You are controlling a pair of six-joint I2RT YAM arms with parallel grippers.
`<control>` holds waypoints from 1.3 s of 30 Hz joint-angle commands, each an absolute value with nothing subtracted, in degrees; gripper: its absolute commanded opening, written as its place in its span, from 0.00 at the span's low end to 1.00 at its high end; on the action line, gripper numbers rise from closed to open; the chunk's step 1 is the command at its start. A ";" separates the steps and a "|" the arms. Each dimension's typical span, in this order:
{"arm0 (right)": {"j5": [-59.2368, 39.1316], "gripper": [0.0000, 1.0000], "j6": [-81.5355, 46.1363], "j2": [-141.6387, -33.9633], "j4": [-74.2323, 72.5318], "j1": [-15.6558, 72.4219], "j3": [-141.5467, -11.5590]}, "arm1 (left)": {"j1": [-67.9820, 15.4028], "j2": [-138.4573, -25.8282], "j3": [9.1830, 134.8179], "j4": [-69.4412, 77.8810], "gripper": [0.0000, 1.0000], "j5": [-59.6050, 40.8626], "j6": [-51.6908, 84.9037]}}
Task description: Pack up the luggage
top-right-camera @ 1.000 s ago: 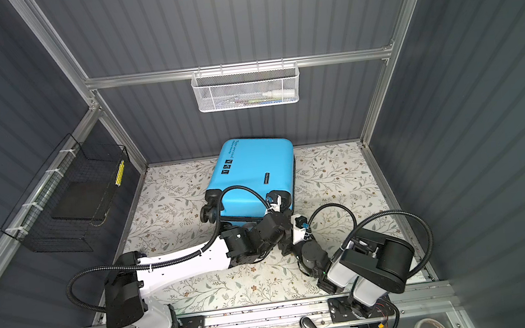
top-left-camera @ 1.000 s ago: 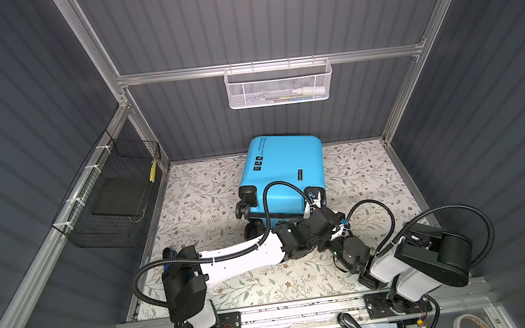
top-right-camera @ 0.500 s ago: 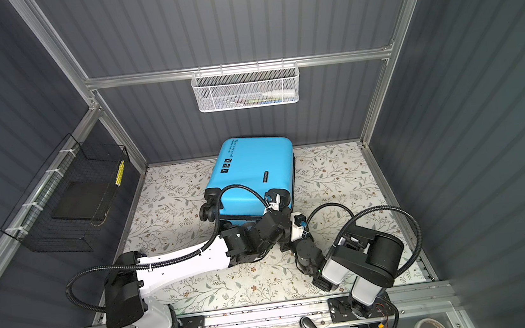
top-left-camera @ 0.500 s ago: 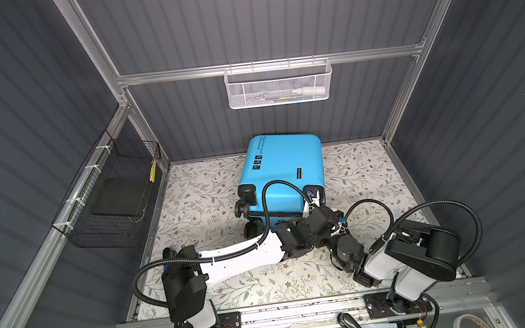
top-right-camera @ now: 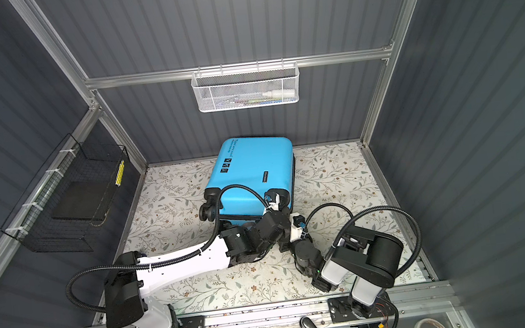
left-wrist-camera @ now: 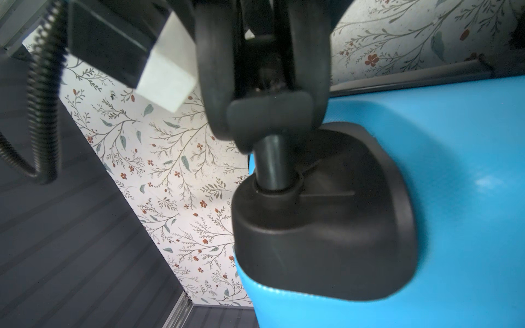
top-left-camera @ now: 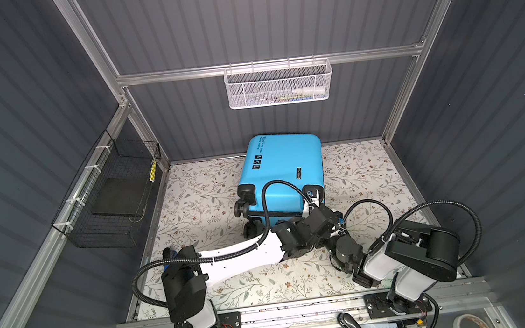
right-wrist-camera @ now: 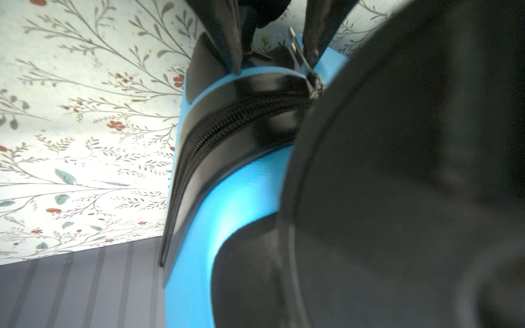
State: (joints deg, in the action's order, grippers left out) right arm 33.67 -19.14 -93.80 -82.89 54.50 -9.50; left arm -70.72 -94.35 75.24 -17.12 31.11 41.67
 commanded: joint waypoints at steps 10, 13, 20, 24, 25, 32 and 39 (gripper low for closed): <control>30.89 0.34 -15.07 -93.50 -84.78 56.24 -13.35 | -71.89 -89.82 78.49 -2.55 0.00 29.72 39.00; 30.51 0.21 -14.89 -93.41 -84.74 56.48 -13.51 | -71.89 -89.82 78.49 -2.55 0.00 29.71 39.02; 30.84 0.32 -15.56 -94.21 -84.76 56.76 -13.93 | -71.84 -89.78 78.32 -2.55 0.00 29.81 39.06; 30.45 0.34 -15.30 -94.26 -84.73 56.85 -14.72 | -71.85 -89.83 78.14 -2.55 0.00 29.88 39.15; 30.41 0.32 -15.35 -94.27 -84.80 56.86 -14.76 | -71.86 -89.83 78.18 -2.55 0.00 29.89 39.15; 29.89 0.13 -15.56 -94.31 -84.75 56.95 -14.94 | -71.82 -89.91 78.06 -2.64 0.00 29.99 39.32; 29.77 0.00 -16.76 -93.57 -84.75 57.38 -14.03 | -71.81 -90.17 77.49 -2.64 0.00 30.22 39.78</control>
State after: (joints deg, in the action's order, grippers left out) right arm 33.21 -22.09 -94.06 -82.91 55.64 -11.81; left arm -70.39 -93.76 75.24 -17.17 32.97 41.34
